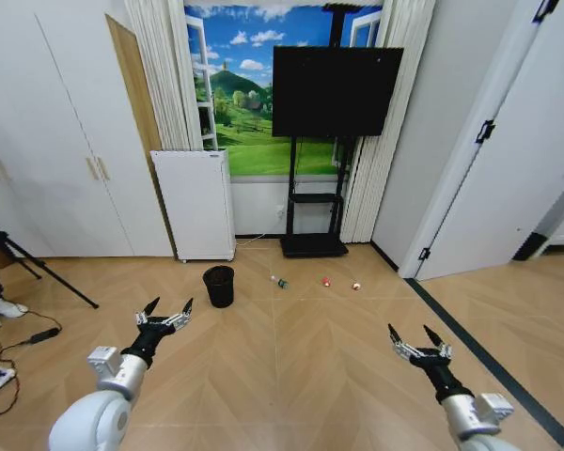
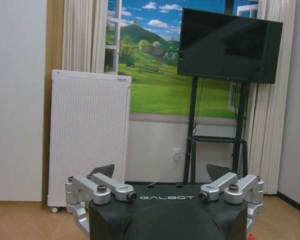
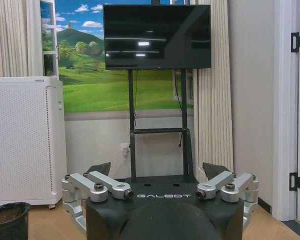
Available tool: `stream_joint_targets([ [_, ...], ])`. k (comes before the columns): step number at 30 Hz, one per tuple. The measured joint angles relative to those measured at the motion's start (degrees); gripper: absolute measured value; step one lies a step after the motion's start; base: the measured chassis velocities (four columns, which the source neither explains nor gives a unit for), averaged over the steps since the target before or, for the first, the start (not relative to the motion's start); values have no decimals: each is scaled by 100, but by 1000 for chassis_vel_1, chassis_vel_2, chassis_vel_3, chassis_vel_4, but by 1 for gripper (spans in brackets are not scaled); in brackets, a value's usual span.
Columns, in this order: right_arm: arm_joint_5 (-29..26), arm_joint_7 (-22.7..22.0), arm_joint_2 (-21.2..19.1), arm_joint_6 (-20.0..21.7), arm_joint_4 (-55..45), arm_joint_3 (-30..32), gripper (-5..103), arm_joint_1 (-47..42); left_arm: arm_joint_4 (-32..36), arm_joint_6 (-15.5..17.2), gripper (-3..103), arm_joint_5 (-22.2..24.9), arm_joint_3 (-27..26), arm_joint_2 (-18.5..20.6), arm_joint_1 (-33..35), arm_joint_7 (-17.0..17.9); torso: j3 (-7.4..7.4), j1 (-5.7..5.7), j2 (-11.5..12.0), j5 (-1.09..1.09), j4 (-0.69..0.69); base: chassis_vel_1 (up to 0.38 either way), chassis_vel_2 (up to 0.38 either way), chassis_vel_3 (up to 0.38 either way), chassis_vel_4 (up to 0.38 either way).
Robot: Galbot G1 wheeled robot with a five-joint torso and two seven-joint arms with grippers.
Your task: Pick up the trash bin and place the garbage on the floor into it.
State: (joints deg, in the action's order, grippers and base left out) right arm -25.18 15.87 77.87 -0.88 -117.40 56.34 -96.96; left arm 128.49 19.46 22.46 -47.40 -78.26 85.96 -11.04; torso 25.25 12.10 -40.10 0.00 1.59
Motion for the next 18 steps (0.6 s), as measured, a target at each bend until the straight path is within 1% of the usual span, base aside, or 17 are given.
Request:
stream_joint_targets([
  [18,51,23,23,-117,24,2,100,-65,-34,41,100,32,4,-23,-12,23,0,0,0,0,0,0,0,0,0],
])
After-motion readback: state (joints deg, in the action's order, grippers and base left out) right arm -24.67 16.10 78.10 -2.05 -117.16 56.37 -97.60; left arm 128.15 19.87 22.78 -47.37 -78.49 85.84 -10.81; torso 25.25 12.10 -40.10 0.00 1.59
